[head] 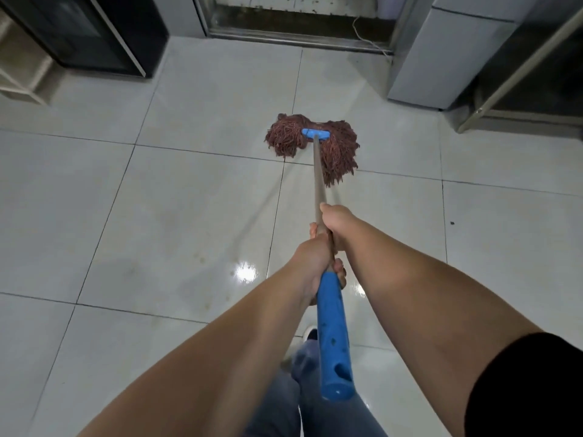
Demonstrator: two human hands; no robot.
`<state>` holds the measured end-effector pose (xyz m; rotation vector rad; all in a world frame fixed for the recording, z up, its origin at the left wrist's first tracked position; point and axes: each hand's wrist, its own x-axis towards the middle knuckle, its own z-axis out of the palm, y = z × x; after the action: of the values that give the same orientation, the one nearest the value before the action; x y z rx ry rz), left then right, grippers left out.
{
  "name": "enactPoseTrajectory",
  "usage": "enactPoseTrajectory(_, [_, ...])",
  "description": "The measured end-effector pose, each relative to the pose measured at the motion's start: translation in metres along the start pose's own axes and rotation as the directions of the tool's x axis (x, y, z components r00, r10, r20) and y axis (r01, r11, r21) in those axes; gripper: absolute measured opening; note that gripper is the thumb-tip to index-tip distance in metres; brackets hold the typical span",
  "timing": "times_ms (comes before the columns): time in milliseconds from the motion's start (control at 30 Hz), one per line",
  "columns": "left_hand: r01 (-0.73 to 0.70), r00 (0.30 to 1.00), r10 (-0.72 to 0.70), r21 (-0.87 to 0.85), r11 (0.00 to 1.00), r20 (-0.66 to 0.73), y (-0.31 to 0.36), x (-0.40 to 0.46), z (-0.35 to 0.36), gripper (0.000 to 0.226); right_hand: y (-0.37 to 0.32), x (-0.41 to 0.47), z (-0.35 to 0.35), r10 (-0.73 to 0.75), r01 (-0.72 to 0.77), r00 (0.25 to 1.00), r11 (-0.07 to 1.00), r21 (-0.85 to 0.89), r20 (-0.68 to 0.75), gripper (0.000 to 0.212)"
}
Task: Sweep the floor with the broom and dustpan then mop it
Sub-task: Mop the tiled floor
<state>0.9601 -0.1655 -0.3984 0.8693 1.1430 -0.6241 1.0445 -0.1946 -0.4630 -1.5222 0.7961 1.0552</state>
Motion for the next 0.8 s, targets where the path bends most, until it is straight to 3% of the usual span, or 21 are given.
enactPoseTrajectory(133, [0.026,1.000,-0.025,-0.045,0.999,0.014,0.050,0.022,0.022,0.058,-0.058,0.018,-0.003,0.002,-0.004,0.999,0.998,-0.066,-0.039,0.027])
enactPoseTrajectory(367, [0.031,0.998,-0.027,-0.075,0.997,0.057,0.163,0.065,0.052,0.058,-0.173,0.069,0.012,0.004,-0.011,0.996,0.996,-0.086,-0.088,0.030])
enactPoseTrajectory(500, [0.033,0.998,-0.028,-0.092,0.995,0.050,0.221,0.087,0.054,0.054,-0.226,0.090,0.028,-0.112,0.098,0.991,0.980,-0.172,-0.074,0.032])
enactPoseTrajectory(667, [0.024,1.000,-0.024,0.005,1.000,0.012,0.236,0.090,0.036,0.049,-0.238,0.093,0.042,0.052,-0.049,0.998,0.995,-0.087,0.034,0.029])
enactPoseTrajectory(800, [-0.003,1.000,0.003,0.027,1.000,-0.005,0.224,0.084,0.021,0.047,-0.224,0.092,0.052,0.057,-0.052,0.997,0.991,-0.120,0.045,0.030])
